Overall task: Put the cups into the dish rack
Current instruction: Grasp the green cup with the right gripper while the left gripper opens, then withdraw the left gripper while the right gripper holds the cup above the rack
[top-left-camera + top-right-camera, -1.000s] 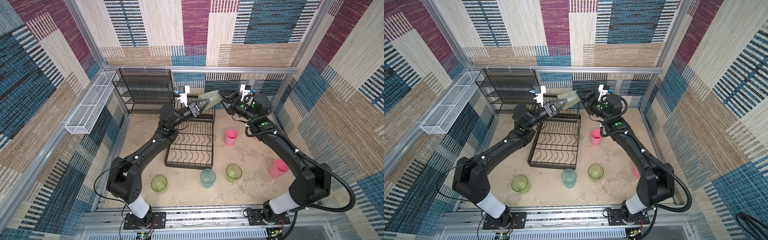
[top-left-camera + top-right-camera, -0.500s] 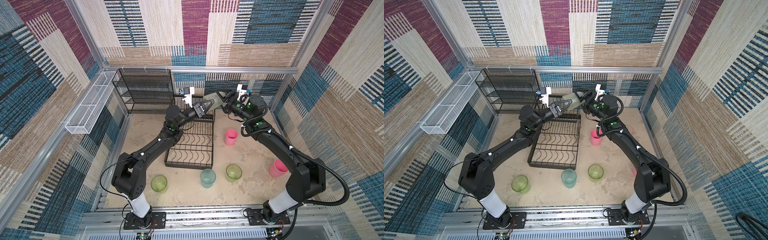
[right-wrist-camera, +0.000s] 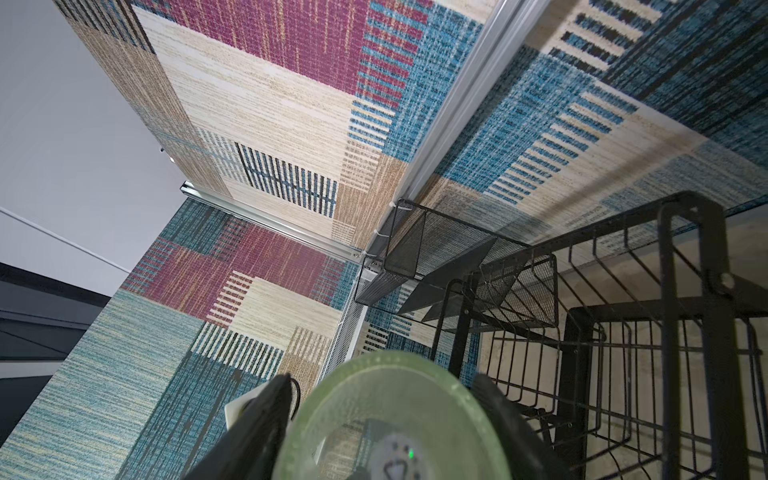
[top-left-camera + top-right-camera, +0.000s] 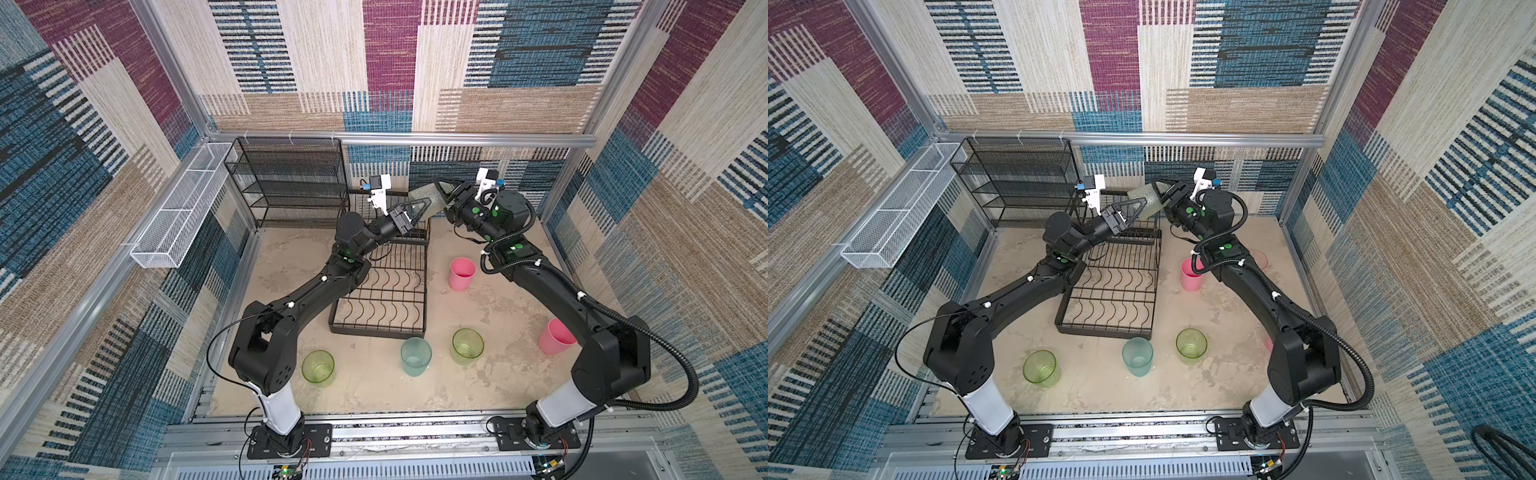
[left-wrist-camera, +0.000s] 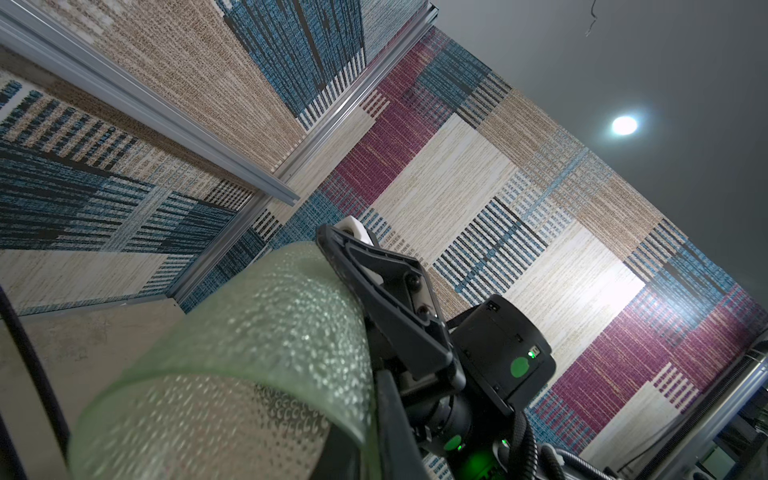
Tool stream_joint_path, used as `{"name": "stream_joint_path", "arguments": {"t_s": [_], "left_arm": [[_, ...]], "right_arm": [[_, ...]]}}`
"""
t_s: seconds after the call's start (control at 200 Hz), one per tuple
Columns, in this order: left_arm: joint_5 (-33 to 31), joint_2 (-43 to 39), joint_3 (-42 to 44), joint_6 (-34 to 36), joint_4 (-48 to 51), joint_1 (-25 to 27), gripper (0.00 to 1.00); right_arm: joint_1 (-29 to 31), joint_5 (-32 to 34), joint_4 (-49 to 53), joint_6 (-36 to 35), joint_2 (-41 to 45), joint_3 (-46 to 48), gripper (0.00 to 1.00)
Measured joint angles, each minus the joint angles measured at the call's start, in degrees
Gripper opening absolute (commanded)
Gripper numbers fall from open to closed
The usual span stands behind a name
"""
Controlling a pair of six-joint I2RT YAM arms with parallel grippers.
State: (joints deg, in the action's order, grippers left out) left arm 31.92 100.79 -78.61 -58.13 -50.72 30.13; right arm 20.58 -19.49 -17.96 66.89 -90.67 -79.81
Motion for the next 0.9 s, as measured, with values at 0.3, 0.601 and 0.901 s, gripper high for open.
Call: {"name": "stream_joint_path", "arguments": {"t_s": [0.3, 0.601, 0.901], "left_arm": [[-2.1, -2.8, 0.5, 1.4, 8.2, -0.2, 0.61], [-4.9, -9.9, 4.7, 5.9, 21.0, -2.4, 0.90], [-11.9, -21.9, 6.9, 16.6, 44.0, -6.1, 0.95]], "right_arm": [[0.7, 3.9, 2.5, -9.0, 0.2, -1.5, 0.57], [0.9, 9.9, 5.0, -20.7, 0.1, -5.0, 0.57], [4.0, 16.1, 11.2, -37.7, -7.0, -16.2, 0.57]]}}
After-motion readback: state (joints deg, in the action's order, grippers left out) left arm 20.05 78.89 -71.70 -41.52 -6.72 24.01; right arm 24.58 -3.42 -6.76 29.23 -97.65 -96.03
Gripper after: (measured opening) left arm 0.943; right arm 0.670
